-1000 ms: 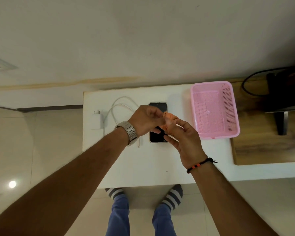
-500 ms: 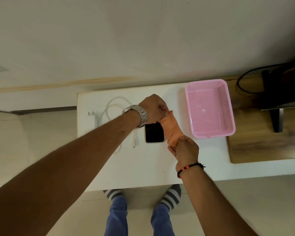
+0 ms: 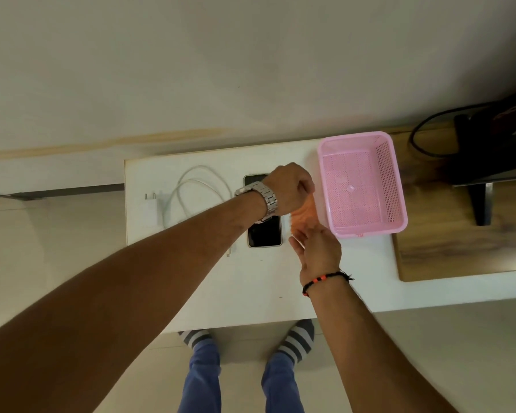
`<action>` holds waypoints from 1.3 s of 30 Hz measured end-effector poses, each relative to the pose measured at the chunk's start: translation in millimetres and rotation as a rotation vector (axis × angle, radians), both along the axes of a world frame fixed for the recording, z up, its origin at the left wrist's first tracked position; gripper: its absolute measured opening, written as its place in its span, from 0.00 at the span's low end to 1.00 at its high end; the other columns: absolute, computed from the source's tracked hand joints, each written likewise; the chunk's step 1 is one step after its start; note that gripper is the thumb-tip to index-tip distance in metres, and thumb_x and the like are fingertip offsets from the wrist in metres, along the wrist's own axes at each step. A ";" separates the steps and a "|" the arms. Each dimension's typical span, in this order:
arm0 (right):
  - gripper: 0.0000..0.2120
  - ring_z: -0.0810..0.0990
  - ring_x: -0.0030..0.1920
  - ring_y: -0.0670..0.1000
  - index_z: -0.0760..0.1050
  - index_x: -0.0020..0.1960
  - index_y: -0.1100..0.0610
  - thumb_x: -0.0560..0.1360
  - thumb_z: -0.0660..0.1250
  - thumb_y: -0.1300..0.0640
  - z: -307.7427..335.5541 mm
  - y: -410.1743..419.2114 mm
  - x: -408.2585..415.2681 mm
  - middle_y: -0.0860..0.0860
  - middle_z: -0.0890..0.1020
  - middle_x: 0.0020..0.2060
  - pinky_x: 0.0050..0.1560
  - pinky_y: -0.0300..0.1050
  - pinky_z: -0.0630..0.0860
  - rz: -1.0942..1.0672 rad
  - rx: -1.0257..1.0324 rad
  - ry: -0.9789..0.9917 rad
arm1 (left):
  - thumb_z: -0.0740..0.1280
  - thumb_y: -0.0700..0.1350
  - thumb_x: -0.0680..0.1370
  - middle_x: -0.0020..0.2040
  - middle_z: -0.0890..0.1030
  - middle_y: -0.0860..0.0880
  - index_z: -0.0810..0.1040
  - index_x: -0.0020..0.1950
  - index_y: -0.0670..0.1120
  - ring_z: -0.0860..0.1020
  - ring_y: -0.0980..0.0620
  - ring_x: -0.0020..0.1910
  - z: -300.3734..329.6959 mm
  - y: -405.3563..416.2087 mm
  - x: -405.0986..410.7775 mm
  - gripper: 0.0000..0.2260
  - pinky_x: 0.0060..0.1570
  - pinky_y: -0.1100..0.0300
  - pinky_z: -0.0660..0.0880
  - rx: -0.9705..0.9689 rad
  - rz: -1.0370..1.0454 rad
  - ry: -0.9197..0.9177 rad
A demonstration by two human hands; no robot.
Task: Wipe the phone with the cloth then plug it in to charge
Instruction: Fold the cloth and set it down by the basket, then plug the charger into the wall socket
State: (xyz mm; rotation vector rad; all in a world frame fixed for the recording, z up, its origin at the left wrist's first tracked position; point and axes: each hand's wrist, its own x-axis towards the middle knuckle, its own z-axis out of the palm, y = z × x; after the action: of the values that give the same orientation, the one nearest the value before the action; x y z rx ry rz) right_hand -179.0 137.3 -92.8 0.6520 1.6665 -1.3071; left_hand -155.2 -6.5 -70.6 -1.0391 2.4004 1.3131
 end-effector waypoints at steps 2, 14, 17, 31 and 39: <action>0.11 0.83 0.53 0.56 0.80 0.60 0.62 0.81 0.63 0.64 -3.1 -2.9 -3.8 0.62 0.84 0.57 0.51 0.50 0.83 0.003 -0.051 -0.006 | 0.63 0.37 0.79 0.58 0.85 0.49 0.86 0.55 0.45 0.83 0.49 0.53 -5.3 4.3 -3.7 0.12 0.49 0.63 0.76 0.023 -0.033 -0.051; 0.05 0.84 0.45 0.53 0.82 0.52 0.59 0.78 0.70 0.60 29.4 -2.6 27.6 0.53 0.86 0.43 0.47 0.47 0.83 0.241 -0.091 0.170 | 0.66 0.39 0.79 0.54 0.87 0.49 0.86 0.56 0.44 0.84 0.51 0.52 20.1 11.4 59.0 0.10 0.59 0.55 0.80 -0.064 0.360 0.255; 0.04 0.85 0.43 0.49 0.83 0.52 0.56 0.79 0.69 0.60 37.3 -12.2 55.7 0.53 0.87 0.44 0.47 0.45 0.84 0.424 -0.166 0.231 | 0.69 0.39 0.79 0.47 0.88 0.49 0.86 0.51 0.43 0.85 0.52 0.46 19.1 -6.5 117.8 0.06 0.52 0.56 0.82 -0.140 0.581 0.287; 0.16 0.81 0.59 0.53 0.78 0.64 0.59 0.78 0.61 0.63 -3.3 -145.2 193.3 0.56 0.82 0.60 0.65 0.56 0.77 0.849 -0.149 0.173 | 0.73 0.52 0.78 0.53 0.84 0.48 0.81 0.63 0.44 0.83 0.45 0.53 -34.5 -66.9 297.3 0.17 0.53 0.56 0.78 0.014 1.050 -0.143; 0.15 0.81 0.49 0.54 0.82 0.54 0.59 0.78 0.57 0.64 6.5 -151.4 216.4 0.54 0.84 0.49 0.55 0.50 0.81 0.974 -0.150 0.328 | 0.79 0.56 0.73 0.52 0.85 0.44 0.83 0.54 0.42 0.86 0.43 0.51 -38.7 -75.6 303.8 0.20 0.49 0.49 0.86 0.303 1.050 -0.035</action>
State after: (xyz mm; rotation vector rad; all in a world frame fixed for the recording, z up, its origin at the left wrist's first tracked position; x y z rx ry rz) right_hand 37.4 -14.1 -86.3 -0.4719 1.7515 -0.8055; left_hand 148.6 -82.2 -109.3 -2.3003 1.4911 1.7926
